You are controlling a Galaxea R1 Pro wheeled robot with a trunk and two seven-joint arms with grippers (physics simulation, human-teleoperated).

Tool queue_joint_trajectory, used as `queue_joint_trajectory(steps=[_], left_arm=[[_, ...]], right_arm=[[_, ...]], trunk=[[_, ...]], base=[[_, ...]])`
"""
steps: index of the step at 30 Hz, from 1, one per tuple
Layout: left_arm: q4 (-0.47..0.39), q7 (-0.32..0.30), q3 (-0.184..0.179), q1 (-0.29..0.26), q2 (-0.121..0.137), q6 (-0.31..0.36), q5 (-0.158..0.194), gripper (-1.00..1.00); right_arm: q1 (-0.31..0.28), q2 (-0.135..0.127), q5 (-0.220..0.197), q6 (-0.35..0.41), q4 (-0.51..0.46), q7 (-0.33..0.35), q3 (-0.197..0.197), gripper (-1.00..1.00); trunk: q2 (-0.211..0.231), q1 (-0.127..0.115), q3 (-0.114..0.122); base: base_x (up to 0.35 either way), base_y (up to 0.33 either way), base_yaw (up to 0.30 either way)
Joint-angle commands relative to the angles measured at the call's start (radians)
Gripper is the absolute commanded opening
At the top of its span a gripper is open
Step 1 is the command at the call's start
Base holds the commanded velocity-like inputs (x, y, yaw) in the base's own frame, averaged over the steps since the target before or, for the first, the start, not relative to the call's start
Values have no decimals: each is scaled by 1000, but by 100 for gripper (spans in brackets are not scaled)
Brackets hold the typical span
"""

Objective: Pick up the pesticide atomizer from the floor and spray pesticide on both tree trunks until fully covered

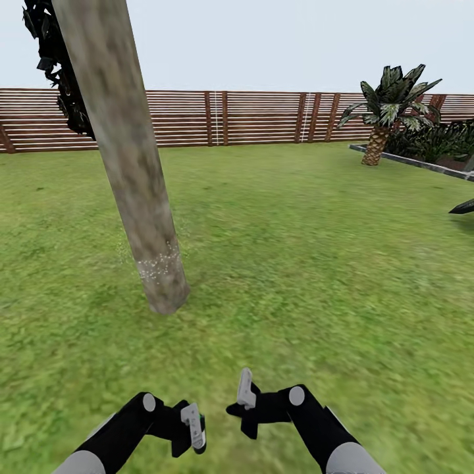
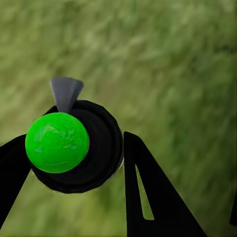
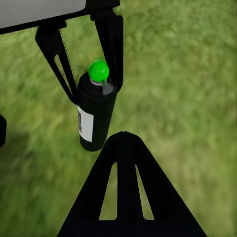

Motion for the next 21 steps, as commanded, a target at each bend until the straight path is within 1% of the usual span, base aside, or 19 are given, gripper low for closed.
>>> queue_joint_trajectory(steps=[1,5,16,21], left_arm=[[-2,-2,-5,0,-5,3,-2,-100],[-3,-4,-6,0,-10,-2,2,-100],[-7,-4,-6,0,-51,-3,3,-100],[-12,-5,-5,0,-57,-4,9,-100]], right_arm=[[-1,1,9,-6,-1,1,-1,-100],[-2,1,9,-6,-1,1,-1,-100],[-2,1,9,-6,-1,1,-1,-100],[-2,1,9,-6,-1,1,-1,-100]], trunk=[[0,0,-1],[0,0,-1],[0,0,-1],[0,0,-1]], base=[[0,0,0],[0,0,0],[0,0,0],[0,0,0]])
